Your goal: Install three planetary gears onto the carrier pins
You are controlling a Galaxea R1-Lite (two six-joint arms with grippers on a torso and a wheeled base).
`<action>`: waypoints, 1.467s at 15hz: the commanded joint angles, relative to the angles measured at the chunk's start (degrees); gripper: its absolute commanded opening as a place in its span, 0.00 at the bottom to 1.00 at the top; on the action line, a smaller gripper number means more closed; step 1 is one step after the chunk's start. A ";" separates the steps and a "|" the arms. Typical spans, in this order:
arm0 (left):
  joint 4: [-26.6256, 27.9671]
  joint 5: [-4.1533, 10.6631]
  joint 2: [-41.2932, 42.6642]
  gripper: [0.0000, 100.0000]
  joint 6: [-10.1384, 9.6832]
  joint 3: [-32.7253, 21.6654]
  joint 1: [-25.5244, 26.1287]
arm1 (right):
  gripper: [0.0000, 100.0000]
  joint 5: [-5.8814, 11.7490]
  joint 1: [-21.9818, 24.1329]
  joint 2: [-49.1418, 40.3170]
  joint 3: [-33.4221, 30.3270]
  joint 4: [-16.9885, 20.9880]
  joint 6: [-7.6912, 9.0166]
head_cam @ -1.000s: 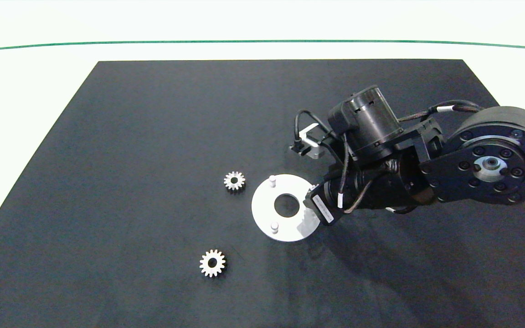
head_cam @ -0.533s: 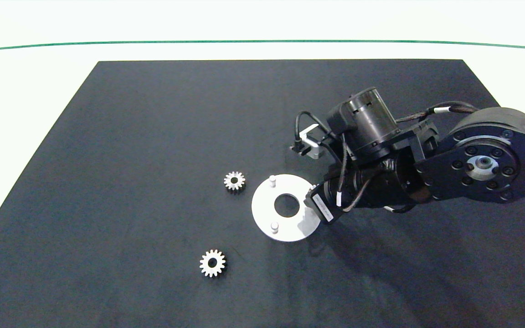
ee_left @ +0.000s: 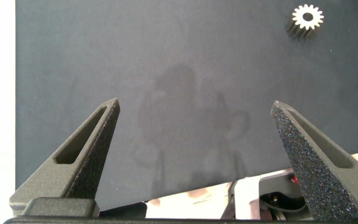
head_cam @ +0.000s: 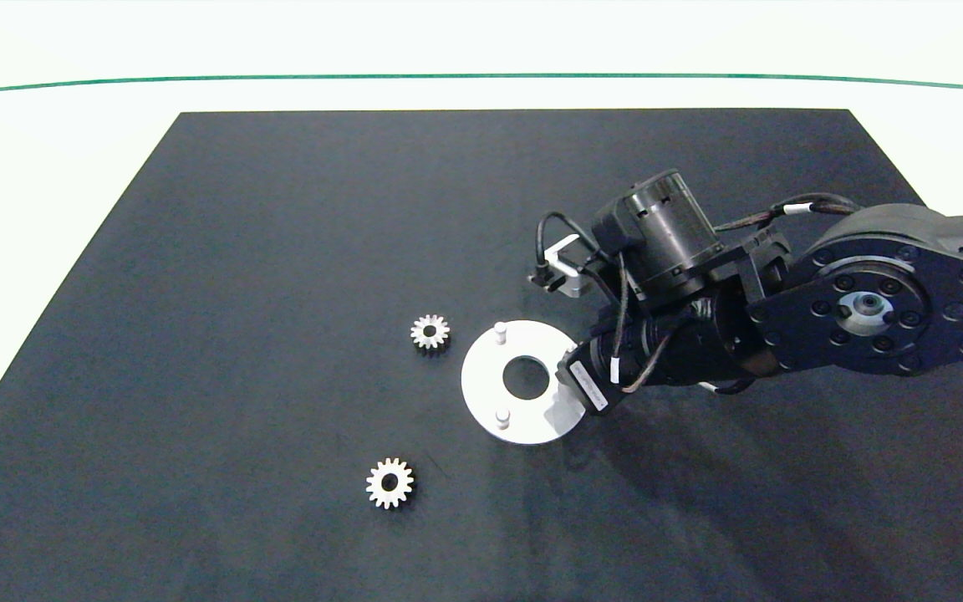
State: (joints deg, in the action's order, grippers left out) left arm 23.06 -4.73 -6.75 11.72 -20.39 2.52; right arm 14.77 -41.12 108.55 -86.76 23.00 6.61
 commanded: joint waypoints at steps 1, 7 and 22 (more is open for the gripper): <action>0.14 -0.02 -0.19 1.00 0.06 -0.08 0.03 | 1.00 0.08 0.07 0.18 0.01 0.11 0.07; -0.30 -0.02 -0.37 1.00 -0.03 -0.17 -0.06 | 1.00 0.17 0.16 -0.09 0.10 0.11 0.07; -28.60 0.25 -39.13 1.00 9.64 0.36 13.30 | 1.00 8.43 5.08 -62.67 23.13 15.67 2.88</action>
State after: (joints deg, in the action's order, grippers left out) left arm 2.67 -4.73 -30.93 19.52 -19.96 10.52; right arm 23.04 -36.44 50.65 -64.11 38.47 9.34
